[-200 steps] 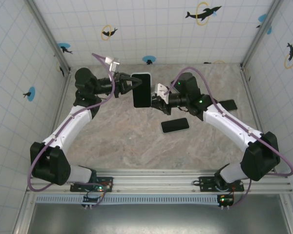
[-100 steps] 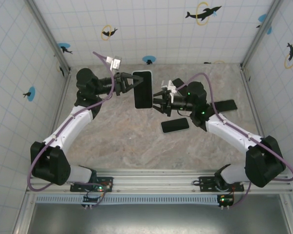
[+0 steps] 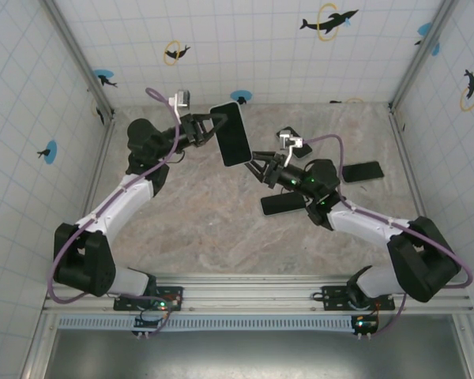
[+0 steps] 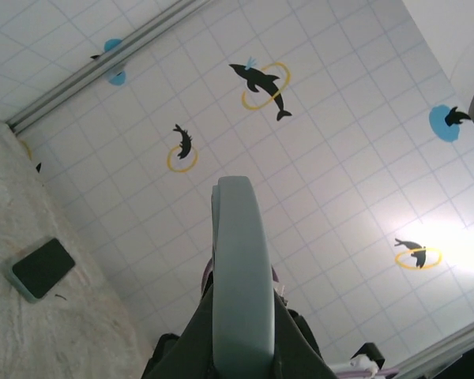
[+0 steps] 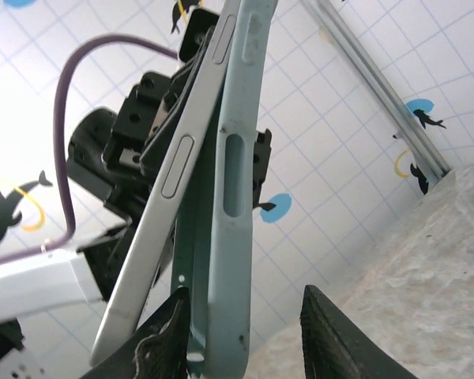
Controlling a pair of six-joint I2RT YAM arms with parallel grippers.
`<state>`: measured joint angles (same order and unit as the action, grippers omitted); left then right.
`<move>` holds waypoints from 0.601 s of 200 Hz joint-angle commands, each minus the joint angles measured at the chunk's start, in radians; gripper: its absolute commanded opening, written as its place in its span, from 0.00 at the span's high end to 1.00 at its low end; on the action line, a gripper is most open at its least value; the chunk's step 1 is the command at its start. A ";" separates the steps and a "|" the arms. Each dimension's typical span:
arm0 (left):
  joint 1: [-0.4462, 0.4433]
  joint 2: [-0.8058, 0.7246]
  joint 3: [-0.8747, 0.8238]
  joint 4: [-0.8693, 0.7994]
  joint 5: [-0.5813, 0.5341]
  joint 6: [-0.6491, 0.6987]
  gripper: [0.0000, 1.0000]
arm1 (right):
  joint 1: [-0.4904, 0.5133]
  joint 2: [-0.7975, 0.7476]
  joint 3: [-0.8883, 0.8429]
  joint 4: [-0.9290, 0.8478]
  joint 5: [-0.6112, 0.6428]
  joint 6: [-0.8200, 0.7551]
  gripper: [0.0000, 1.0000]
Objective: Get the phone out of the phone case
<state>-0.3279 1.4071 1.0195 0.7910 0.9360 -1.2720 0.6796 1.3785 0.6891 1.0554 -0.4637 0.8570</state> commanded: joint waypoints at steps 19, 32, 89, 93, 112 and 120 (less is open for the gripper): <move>0.005 0.003 -0.030 0.048 -0.053 -0.062 1.00 | 0.057 0.011 0.031 0.102 0.137 0.143 0.63; 0.005 0.006 -0.035 0.051 -0.051 -0.062 1.00 | 0.067 0.016 0.033 0.097 0.170 0.167 0.63; 0.004 0.029 -0.071 0.092 -0.058 -0.096 1.00 | 0.093 0.022 0.008 0.125 0.269 0.218 0.69; 0.006 0.031 -0.071 0.093 -0.058 -0.095 1.00 | 0.094 0.021 0.004 0.127 0.275 0.220 0.69; 0.006 0.036 -0.080 0.109 -0.065 -0.102 1.00 | 0.097 0.021 -0.017 0.171 0.301 0.238 0.71; 0.006 0.037 -0.088 0.119 -0.071 -0.108 1.00 | 0.097 0.023 -0.015 0.175 0.296 0.241 0.73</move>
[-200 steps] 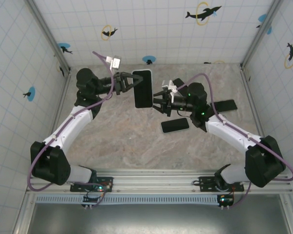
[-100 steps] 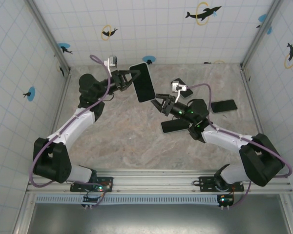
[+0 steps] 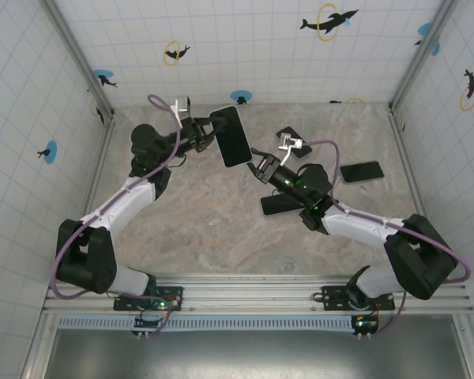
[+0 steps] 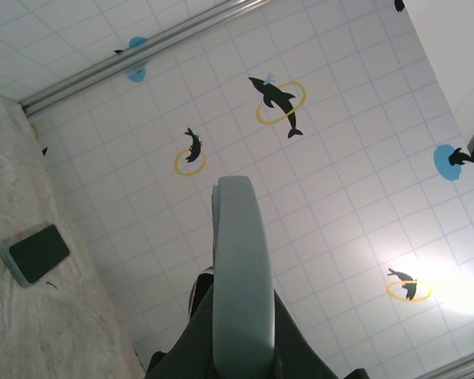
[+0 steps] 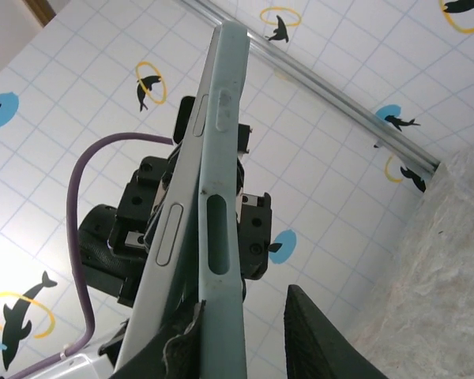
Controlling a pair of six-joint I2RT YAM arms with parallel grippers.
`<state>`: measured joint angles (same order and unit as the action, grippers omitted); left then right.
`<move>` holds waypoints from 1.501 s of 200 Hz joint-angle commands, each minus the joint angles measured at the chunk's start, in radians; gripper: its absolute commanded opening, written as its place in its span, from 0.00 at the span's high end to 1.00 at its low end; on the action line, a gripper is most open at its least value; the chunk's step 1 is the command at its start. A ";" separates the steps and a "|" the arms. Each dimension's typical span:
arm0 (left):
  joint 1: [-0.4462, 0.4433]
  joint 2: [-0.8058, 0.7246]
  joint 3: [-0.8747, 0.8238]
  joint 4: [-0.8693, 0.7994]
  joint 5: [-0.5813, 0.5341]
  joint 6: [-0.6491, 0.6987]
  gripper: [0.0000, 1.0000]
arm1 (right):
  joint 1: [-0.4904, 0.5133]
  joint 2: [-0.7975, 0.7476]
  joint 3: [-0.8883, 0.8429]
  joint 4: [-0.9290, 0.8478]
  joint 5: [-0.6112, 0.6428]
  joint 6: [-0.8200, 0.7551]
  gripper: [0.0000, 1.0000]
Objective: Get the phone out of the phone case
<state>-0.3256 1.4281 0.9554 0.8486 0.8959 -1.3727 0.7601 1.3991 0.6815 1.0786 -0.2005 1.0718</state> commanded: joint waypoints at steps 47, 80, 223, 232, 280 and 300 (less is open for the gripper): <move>0.003 0.037 -0.021 0.071 -0.053 -0.034 1.00 | 0.020 0.015 0.006 0.137 0.009 0.040 0.86; 0.004 0.044 -0.023 0.069 -0.061 -0.032 0.81 | 0.020 0.027 0.004 0.146 0.015 0.075 0.92; 0.003 0.030 0.009 -0.189 -0.139 0.054 0.28 | 0.007 0.079 -0.060 0.248 0.180 0.217 0.95; 0.003 0.014 0.000 -0.218 -0.153 0.065 0.27 | 0.007 0.085 -0.059 0.255 0.193 0.225 0.95; -0.003 -0.098 -0.083 -0.311 -0.233 0.068 0.26 | 0.002 0.143 -0.034 0.303 0.227 0.257 0.95; -0.017 -0.163 -0.131 -0.360 -0.288 0.054 0.26 | 0.002 0.166 -0.011 0.304 0.247 0.260 0.95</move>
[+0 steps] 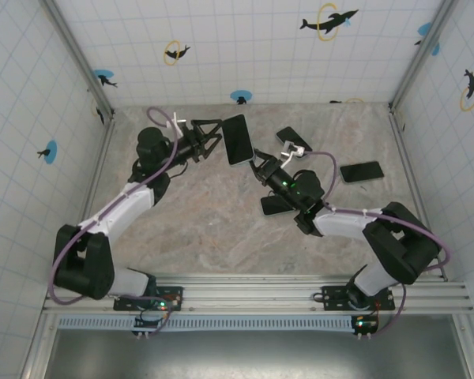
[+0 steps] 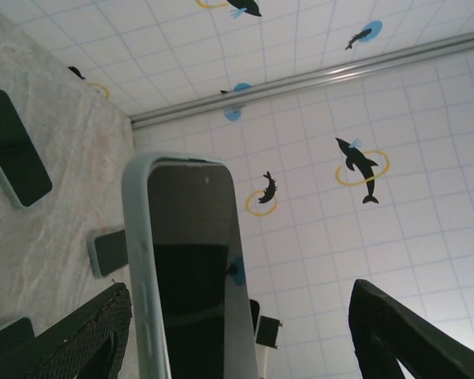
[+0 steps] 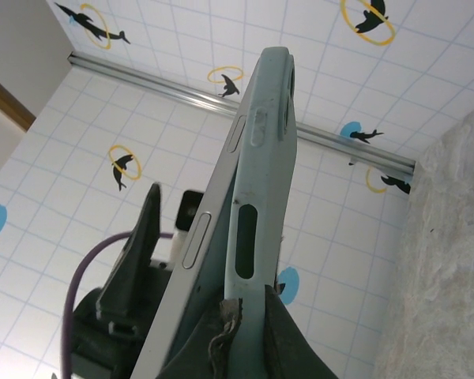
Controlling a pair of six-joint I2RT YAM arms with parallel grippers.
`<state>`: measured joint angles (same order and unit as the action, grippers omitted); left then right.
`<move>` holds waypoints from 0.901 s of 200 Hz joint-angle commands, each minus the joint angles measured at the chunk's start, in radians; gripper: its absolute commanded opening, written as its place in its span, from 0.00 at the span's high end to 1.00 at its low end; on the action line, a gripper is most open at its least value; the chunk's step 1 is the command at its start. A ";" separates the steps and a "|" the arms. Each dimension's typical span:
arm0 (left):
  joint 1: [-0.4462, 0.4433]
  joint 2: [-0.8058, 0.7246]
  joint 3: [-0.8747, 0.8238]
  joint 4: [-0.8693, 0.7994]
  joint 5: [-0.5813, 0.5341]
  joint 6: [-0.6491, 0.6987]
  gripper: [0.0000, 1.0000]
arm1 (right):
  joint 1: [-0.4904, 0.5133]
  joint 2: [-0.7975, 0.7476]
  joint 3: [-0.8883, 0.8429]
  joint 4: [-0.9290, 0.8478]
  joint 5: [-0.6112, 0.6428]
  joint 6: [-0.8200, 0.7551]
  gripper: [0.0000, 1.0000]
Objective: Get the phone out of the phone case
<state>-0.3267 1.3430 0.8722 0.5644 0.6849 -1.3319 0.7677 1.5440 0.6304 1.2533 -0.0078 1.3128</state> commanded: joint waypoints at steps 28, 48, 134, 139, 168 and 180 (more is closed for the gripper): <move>-0.070 -0.149 -0.081 -0.187 -0.159 -0.024 0.26 | -0.004 0.052 0.076 0.126 0.064 0.019 0.95; -0.128 -0.190 -0.114 -0.191 -0.225 -0.079 0.26 | -0.004 0.066 0.087 0.120 0.094 0.018 0.95; -0.241 -0.208 -0.158 -0.100 -0.414 -0.339 0.32 | 0.016 0.115 0.118 0.123 0.205 0.001 0.96; -0.250 -0.200 -0.147 -0.102 -0.420 -0.342 0.32 | 0.015 0.116 0.121 0.123 0.203 -0.001 0.96; -0.300 -0.162 -0.117 -0.104 -0.449 -0.374 0.34 | 0.021 0.122 0.120 0.121 0.216 -0.008 0.96; -0.308 -0.158 -0.127 -0.091 -0.464 -0.390 0.35 | 0.024 0.126 0.120 0.123 0.217 -0.009 0.96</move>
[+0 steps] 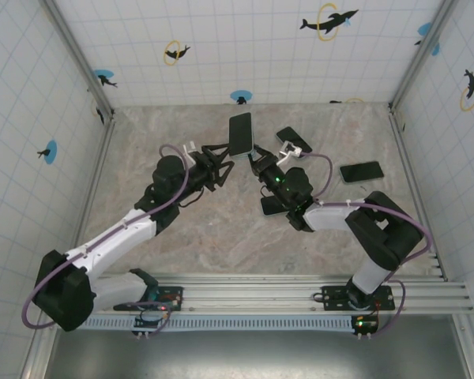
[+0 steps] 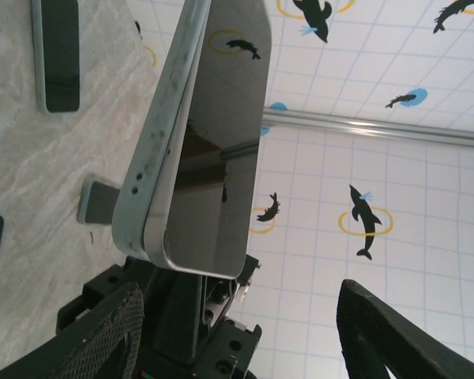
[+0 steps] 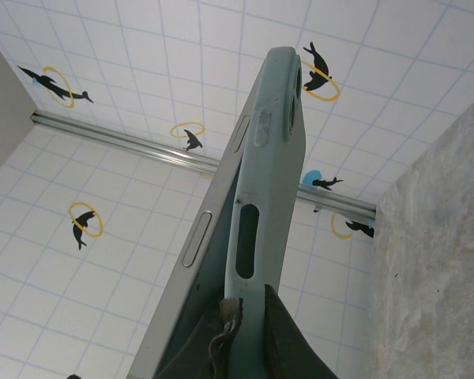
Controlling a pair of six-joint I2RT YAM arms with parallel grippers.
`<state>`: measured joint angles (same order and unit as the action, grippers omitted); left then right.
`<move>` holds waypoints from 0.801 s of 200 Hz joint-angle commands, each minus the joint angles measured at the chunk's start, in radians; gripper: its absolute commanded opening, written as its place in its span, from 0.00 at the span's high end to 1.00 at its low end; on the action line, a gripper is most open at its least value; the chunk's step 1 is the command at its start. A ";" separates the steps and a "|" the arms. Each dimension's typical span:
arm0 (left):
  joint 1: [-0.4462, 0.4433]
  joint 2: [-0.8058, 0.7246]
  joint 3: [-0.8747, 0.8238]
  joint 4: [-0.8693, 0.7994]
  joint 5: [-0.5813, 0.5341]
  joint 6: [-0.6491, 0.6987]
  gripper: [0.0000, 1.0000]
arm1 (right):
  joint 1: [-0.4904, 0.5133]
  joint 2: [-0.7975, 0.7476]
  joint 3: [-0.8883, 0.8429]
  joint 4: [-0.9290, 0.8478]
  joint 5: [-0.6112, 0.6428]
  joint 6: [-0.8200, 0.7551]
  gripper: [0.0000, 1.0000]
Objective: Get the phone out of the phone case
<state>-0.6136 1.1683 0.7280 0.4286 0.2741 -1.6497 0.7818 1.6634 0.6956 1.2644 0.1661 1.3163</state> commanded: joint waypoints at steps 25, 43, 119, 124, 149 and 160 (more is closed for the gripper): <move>-0.035 0.029 0.015 0.080 -0.084 -0.091 0.38 | 0.014 0.009 0.053 0.114 0.045 -0.021 0.96; -0.041 0.053 0.039 0.107 -0.085 -0.097 0.39 | 0.014 0.014 0.051 0.118 0.046 -0.022 0.96; -0.049 0.102 0.036 0.145 -0.093 -0.112 0.42 | 0.015 0.030 0.065 0.141 0.031 -0.016 0.96; -0.049 0.105 0.033 0.150 -0.094 -0.114 0.42 | 0.013 0.029 0.064 0.143 0.029 -0.017 0.96; -0.049 0.107 0.029 0.155 -0.124 -0.119 0.45 | 0.012 0.022 0.054 0.147 0.025 -0.022 0.97; -0.048 0.111 0.038 0.140 -0.137 -0.112 0.46 | 0.013 0.022 0.050 0.156 0.021 -0.023 0.97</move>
<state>-0.6598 1.2682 0.7460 0.5472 0.1844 -1.7546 0.7918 1.6909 0.7021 1.2888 0.1833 1.3041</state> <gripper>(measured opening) 0.547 0.115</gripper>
